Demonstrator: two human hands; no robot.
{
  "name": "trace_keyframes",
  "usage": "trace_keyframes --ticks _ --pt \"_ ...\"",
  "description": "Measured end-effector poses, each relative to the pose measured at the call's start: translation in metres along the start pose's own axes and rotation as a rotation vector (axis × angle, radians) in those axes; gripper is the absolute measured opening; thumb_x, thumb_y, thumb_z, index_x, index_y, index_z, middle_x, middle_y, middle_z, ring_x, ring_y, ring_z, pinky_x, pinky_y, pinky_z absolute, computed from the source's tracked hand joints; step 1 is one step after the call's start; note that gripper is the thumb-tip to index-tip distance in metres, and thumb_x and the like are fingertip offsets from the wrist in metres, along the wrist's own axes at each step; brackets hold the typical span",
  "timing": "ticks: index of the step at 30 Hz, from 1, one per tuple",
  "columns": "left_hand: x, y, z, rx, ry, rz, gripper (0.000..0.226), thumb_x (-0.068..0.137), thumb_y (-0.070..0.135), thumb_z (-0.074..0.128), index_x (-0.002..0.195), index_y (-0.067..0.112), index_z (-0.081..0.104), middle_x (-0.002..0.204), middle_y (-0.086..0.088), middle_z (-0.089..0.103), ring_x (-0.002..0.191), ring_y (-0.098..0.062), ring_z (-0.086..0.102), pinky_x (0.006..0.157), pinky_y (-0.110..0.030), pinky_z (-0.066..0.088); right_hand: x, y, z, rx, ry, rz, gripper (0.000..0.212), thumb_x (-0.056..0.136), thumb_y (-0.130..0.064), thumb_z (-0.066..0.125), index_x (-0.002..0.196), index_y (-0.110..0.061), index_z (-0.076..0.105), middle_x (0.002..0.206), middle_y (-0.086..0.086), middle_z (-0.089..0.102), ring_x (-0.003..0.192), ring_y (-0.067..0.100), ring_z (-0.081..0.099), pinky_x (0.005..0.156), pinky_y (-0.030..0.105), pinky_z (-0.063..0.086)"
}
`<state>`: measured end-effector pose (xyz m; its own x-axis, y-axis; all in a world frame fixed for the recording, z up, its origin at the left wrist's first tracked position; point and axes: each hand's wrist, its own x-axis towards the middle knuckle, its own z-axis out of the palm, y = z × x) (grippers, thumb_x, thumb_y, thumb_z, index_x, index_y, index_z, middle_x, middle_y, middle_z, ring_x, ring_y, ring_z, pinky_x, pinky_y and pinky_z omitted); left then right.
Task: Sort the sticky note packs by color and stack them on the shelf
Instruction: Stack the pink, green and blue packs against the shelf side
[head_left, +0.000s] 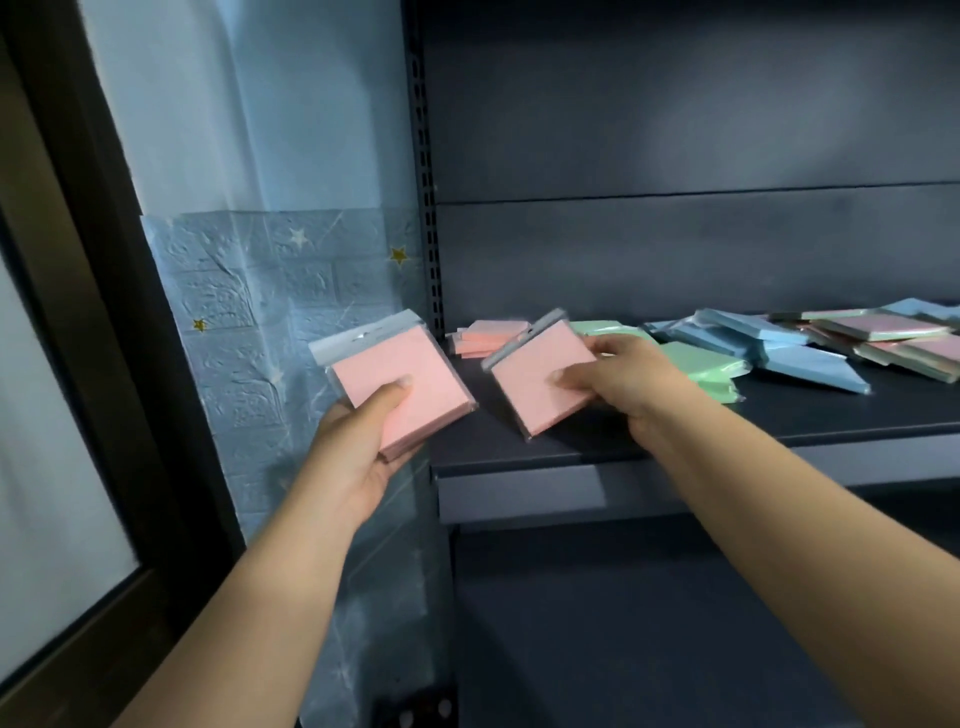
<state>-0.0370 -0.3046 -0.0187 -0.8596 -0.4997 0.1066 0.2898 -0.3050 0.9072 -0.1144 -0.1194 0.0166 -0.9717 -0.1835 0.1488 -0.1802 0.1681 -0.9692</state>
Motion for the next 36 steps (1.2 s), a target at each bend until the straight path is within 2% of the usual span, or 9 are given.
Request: trace_keyframes --ticks 5,8,11,14,18,22,27,32,36 --pt "0.007 -0.003 0.008 0.149 0.014 0.137 0.033 0.084 0.02 0.065 0.114 0.011 0.054 0.113 -0.01 0.064 0.092 -0.019 0.062 0.086 -0.037 0.05 -0.012 -0.005 0.015 0.534 -0.162 0.054 0.009 0.088 0.002 0.055 0.087 -0.006 0.061 0.081 0.007 0.066 0.072 0.016 0.062 0.07 0.025 0.054" --pt "0.004 -0.001 0.009 0.241 -0.003 0.169 0.092 0.053 0.062 0.072 0.125 0.012 0.046 0.121 -0.007 0.061 0.108 -0.022 0.059 0.1 -0.044 0.044 -0.014 -0.004 0.032 0.334 -0.207 0.004 0.01 0.092 -0.007 0.054 0.098 -0.007 0.062 0.095 0.006 0.068 0.083 0.016 0.064 0.078 0.026 0.054" --pt "0.004 -0.001 0.008 0.312 -0.074 0.23 0.114 0.034 0.073 0.073 0.124 0.009 0.044 0.118 -0.003 0.061 0.107 -0.018 0.06 0.096 -0.038 0.046 -0.016 -0.007 0.038 0.01 -0.251 -0.104 0.029 0.095 -0.019 0.052 0.123 -0.009 0.051 0.114 -0.002 0.062 0.098 0.012 0.058 0.092 0.019 0.045" --pt "0.008 -0.001 0.012 0.373 -0.159 0.255 0.082 0.056 0.053 0.078 0.117 0.013 0.04 0.107 0.006 0.057 0.094 -0.003 0.057 0.08 -0.02 0.045 -0.019 -0.013 0.041 -0.07 -0.399 -0.127 0.024 0.1 -0.02 0.04 0.124 -0.02 0.044 0.107 -0.011 0.056 0.091 0.002 0.052 0.075 0.001 0.04" --pt "0.019 -0.002 0.014 0.373 -0.256 0.212 0.08 0.058 0.04 0.078 0.121 0.02 0.033 0.108 0.013 0.054 0.101 -0.004 0.054 0.089 -0.026 0.044 -0.01 -0.022 0.037 0.134 -0.381 -0.082 0.022 0.1 -0.017 0.037 0.109 -0.018 0.056 0.123 0.005 0.06 0.108 0.019 0.056 0.102 0.031 0.04" --pt "0.023 -0.004 0.016 0.385 -0.353 0.155 0.059 0.079 0.008 0.069 0.125 0.017 0.034 0.11 0.003 0.056 0.101 -0.011 0.054 0.094 -0.03 0.042 -0.004 -0.019 0.032 0.239 -0.327 -0.074 0.031 0.096 -0.006 0.036 0.12 -0.01 0.055 0.125 0.012 0.06 0.108 0.024 0.055 0.099 0.035 0.041" --pt "0.021 0.0 0.024 0.267 -0.284 0.204 0.063 0.061 0.012 0.069 0.115 0.019 0.038 0.103 0.004 0.058 0.094 -0.01 0.056 0.084 -0.027 0.044 -0.004 -0.013 0.042 0.327 -0.302 -0.058 0.04 0.091 0.003 0.033 0.126 -0.002 0.05 0.117 0.016 0.061 0.097 0.024 0.056 0.08 0.03 0.044" --pt "0.019 -0.001 0.033 0.341 -0.242 0.236 0.055 0.081 0.006 0.067 0.123 0.021 0.034 0.109 0.002 0.057 0.103 -0.018 0.056 0.095 -0.037 0.044 -0.006 -0.019 0.044 0.333 -0.304 -0.049 0.027 0.086 0.007 0.032 0.09 -0.005 0.056 0.087 0.01 0.057 0.079 0.021 0.052 0.073 0.028 0.04" --pt "0.019 -0.002 0.032 0.354 -0.233 0.249 0.051 0.082 0.004 0.064 0.121 0.021 0.035 0.105 0.005 0.057 0.102 -0.017 0.055 0.099 -0.039 0.043 -0.003 -0.017 0.039 0.262 -0.318 -0.071 0.037 0.086 0.008 0.029 0.112 0.002 0.055 0.097 0.014 0.06 0.086 0.025 0.054 0.072 0.029 0.041"
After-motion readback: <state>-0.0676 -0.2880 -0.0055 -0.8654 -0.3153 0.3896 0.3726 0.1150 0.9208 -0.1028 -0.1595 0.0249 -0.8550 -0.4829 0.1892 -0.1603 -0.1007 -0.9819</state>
